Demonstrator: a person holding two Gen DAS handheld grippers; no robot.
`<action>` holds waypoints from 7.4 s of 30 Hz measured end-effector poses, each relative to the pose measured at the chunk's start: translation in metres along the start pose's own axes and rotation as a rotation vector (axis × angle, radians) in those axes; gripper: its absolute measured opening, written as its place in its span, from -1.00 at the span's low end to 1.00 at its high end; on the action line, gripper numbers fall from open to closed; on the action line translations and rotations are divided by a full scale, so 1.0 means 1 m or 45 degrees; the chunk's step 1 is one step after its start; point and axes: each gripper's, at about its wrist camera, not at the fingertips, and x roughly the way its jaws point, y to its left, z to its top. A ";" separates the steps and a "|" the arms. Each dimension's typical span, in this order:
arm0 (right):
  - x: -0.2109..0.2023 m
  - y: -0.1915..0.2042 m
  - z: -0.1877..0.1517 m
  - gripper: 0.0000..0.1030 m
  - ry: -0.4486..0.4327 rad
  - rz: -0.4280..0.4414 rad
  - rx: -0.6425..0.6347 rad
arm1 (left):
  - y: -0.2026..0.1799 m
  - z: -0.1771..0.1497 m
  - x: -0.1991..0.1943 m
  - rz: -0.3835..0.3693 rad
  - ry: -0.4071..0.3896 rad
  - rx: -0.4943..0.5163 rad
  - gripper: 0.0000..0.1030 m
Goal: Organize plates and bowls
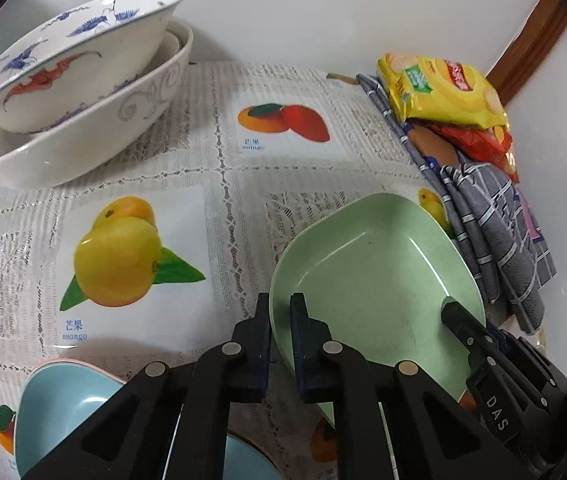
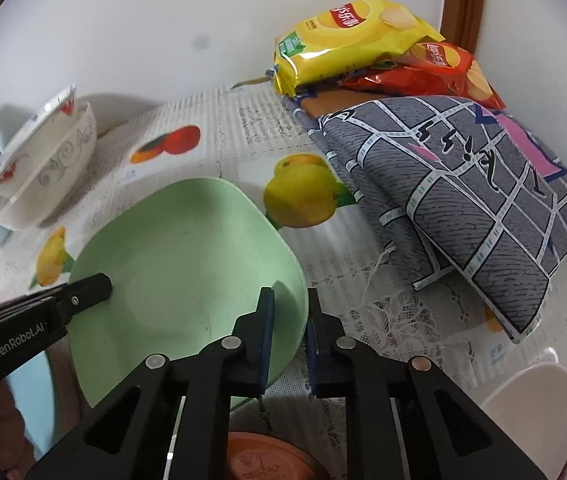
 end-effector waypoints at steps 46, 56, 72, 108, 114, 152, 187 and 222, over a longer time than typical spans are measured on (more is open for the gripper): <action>-0.189 -0.006 -0.065 -0.80 -0.260 0.115 0.035 | -0.033 -0.085 -0.171 -0.047 -0.224 0.061 -0.82; -0.211 -0.003 -0.076 -0.80 -0.294 0.138 0.029 | -0.033 -0.100 -0.195 -0.047 -0.264 0.052 -0.82; -0.232 0.008 -0.087 -0.80 -0.329 0.161 0.009 | -0.023 -0.115 -0.221 -0.040 -0.312 0.035 -0.82; -0.228 0.045 -0.089 -0.80 -0.316 0.213 -0.057 | 0.017 -0.121 -0.235 -0.010 -0.335 -0.054 -0.82; -0.221 0.053 -0.089 -0.80 -0.301 0.218 -0.073 | 0.027 -0.122 -0.231 -0.003 -0.327 -0.078 -0.82; -0.094 0.124 -0.113 -0.80 0.036 0.326 -0.210 | 0.128 -0.148 -0.146 0.156 -0.080 -0.348 -0.82; -0.043 0.140 -0.058 -0.76 0.015 0.296 -0.447 | 0.129 -0.112 -0.107 0.152 -0.044 -0.307 -0.57; -0.198 -0.032 -0.104 0.11 -0.348 0.110 -0.179 | 0.006 -0.138 -0.178 0.024 -0.271 -0.023 -0.18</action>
